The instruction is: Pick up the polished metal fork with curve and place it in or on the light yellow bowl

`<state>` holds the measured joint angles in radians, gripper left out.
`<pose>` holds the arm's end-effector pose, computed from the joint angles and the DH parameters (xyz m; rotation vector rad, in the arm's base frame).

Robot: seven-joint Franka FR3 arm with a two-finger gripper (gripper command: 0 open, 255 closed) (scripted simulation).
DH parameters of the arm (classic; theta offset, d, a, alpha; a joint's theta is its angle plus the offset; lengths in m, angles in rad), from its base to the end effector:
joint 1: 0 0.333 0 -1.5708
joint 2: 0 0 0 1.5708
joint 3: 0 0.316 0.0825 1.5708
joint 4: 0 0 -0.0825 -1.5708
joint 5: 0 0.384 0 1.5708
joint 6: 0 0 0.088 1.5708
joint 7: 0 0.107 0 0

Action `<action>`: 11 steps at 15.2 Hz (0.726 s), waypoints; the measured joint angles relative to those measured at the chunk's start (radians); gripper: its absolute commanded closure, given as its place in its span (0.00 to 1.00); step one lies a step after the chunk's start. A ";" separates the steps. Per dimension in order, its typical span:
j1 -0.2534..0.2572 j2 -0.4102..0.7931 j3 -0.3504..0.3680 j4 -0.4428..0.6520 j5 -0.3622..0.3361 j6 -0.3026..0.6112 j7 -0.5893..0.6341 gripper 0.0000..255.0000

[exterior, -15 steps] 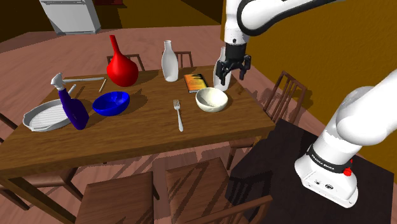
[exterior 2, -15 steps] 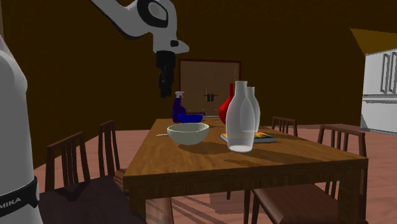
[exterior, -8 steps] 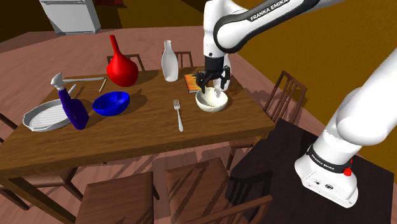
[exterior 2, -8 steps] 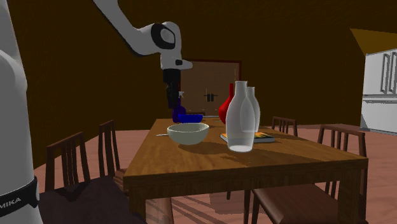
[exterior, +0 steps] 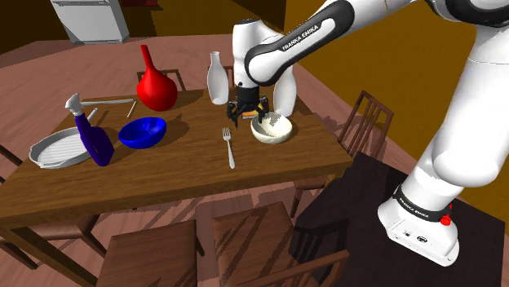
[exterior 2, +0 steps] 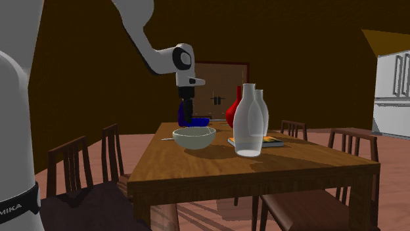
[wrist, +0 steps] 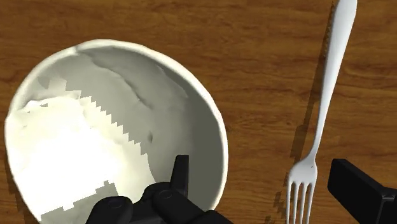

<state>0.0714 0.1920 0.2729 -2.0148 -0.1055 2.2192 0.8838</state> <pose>0.5565 0.1913 0.3638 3.0356 -0.7459 0.0566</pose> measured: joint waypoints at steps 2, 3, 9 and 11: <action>0.020 0.078 -0.003 0.068 -0.028 0.013 0.050 0.00; 0.030 0.117 -0.006 0.113 -0.041 0.010 0.070 0.00; 0.077 0.301 -0.032 0.291 -0.092 0.030 0.153 0.00; 0.081 0.326 -0.037 0.297 -0.099 0.049 0.160 0.00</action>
<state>0.1527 0.5181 0.2363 -1.7178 -0.2049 2.2681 1.0443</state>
